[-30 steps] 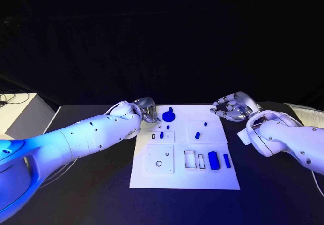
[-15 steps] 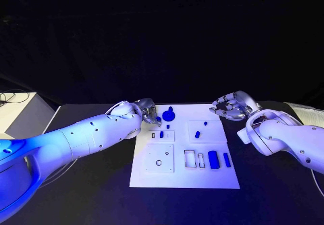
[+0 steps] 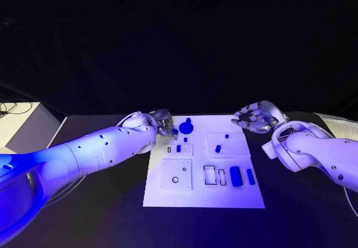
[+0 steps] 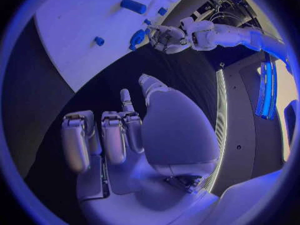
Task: Assemble the parts on the task board
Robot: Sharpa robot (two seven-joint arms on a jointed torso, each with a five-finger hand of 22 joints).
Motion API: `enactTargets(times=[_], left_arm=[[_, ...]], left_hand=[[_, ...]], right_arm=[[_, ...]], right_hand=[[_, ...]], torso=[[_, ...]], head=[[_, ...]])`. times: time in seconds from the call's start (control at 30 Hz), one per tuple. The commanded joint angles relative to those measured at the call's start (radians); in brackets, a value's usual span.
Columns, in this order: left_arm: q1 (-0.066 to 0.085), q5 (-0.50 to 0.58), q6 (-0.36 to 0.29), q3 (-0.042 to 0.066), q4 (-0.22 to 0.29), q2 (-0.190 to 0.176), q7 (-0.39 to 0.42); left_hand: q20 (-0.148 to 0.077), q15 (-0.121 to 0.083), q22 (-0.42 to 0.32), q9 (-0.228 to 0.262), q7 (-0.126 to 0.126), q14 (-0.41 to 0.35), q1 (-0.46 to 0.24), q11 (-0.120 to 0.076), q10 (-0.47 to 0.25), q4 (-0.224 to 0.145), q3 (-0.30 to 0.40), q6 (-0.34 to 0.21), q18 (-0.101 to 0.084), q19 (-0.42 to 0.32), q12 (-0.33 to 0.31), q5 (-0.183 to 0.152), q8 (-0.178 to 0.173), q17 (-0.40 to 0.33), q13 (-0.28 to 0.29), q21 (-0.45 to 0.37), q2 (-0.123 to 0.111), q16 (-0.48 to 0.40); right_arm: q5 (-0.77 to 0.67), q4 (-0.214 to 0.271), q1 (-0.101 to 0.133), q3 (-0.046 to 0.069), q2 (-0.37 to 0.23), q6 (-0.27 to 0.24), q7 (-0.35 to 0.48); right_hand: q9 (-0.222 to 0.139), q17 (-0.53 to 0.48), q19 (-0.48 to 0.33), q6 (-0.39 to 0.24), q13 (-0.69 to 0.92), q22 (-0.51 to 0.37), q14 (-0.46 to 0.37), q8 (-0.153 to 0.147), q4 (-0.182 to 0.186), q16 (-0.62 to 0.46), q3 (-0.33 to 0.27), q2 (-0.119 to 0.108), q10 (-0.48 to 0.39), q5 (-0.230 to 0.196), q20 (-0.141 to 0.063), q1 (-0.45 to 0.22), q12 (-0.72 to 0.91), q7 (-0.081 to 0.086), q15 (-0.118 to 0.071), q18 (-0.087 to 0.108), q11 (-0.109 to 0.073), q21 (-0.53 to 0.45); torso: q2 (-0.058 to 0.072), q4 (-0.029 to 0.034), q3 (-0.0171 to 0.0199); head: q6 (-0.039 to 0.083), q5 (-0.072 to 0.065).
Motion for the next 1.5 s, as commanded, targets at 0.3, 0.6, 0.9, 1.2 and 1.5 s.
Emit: enactTargets(times=[0.3,0.6,0.9,1.2,1.5], left_arm=[[0.0,0.009,0.002,0.0,-0.002,0.011,-0.021],[0.0,-0.003,0.02,0.0,-0.014,0.022,-0.076],[0.0,-0.012,0.039,0.0,-0.015,0.03,-0.09],[-0.001,-0.017,0.045,0.0,-0.015,0.034,-0.075],[-0.002,-0.021,0.044,0.0,-0.014,0.035,-0.066]], left_hand=[[0.009,0.009,0.023,-0.007,-0.002,0.015,-0.092,0.001,-0.002,0.004,-0.147,0.016,-0.008,0.012,0.04,-0.044,0.001,0.019,0.004,0.02,0.039,0.014],[0.006,0.005,0.058,0.0,-0.007,0.037,-0.138,-0.003,0.005,0.005,-0.221,0.027,-0.015,0.042,0.062,-0.062,0.022,0.054,0.007,0.046,0.066,0.029],[0.002,0.0,0.069,0.002,-0.014,0.044,-0.098,-0.009,0.008,0.003,-0.214,0.03,-0.017,0.051,0.075,-0.061,0.033,0.065,0.011,0.056,0.089,0.035],[-0.001,-0.002,0.072,-0.004,-0.014,0.042,0.049,-0.01,-0.004,-0.004,-0.184,0.02,-0.017,0.045,0.076,-0.062,0.035,0.064,0.008,0.057,0.09,0.036],[0.0,-0.001,0.073,-0.006,-0.012,0.042,0.069,-0.009,-0.006,-0.003,-0.185,0.017,-0.017,0.044,0.075,-0.063,0.034,0.066,0.008,0.057,0.078,0.037]], right_arm=[[-0.008,0.002,0.0,0.0,0.0,0.007,0.009],[-0.008,0.001,0.0,0.0,0.001,0.007,0.009],[-0.008,0.0,0.0,0.0,0.002,0.008,0.009],[-0.008,-0.002,0.0,0.0,0.004,0.01,0.01],[-0.008,-0.003,-0.001,0.0,0.005,0.011,0.01]], right_hand=[[0.001,0.241,0.09,-0.007,0.227,0.243,0.097,0.004,-0.001,-0.005,0.004,-0.003,0.065,0.006,0.003,-0.009,-0.003,0.0,0.006,0.001,0.007,-0.005],[0.001,0.241,0.09,-0.007,0.227,0.243,0.097,0.004,-0.001,-0.005,0.004,-0.003,0.065,0.006,0.003,-0.009,-0.003,0.0,0.006,0.001,0.007,-0.005],[0.001,0.241,0.09,-0.007,0.227,0.243,0.097,0.004,-0.001,-0.005,0.004,-0.003,0.065,0.006,0.003,-0.009,-0.003,0.0,0.006,0.001,0.007,-0.005],[0.001,0.241,0.09,-0.007,0.227,0.243,0.097,0.004,-0.001,-0.005,0.004,-0.003,0.065,0.006,0.003,-0.009,-0.003,0.0,0.006,0.001,0.007,-0.005],[0.001,0.241,0.09,-0.007,0.227,0.243,0.097,0.004,-0.001,-0.005,0.004,-0.003,0.065,0.006,0.003,-0.009,-0.003,0.0,0.006,0.001,0.007,-0.005]], torso=[[0.0,-0.0008,0.0003],[0.0,-0.0002,0.0003],[0.0,-0.0009,0.0003],[-0.001,0.0007,-0.0002],[-0.001,0.0006,-0.0004]], head=[[-0.001,0.001],[-0.002,-0.002],[-0.004,-0.005],[-0.005,-0.007],[-0.007,-0.007]])
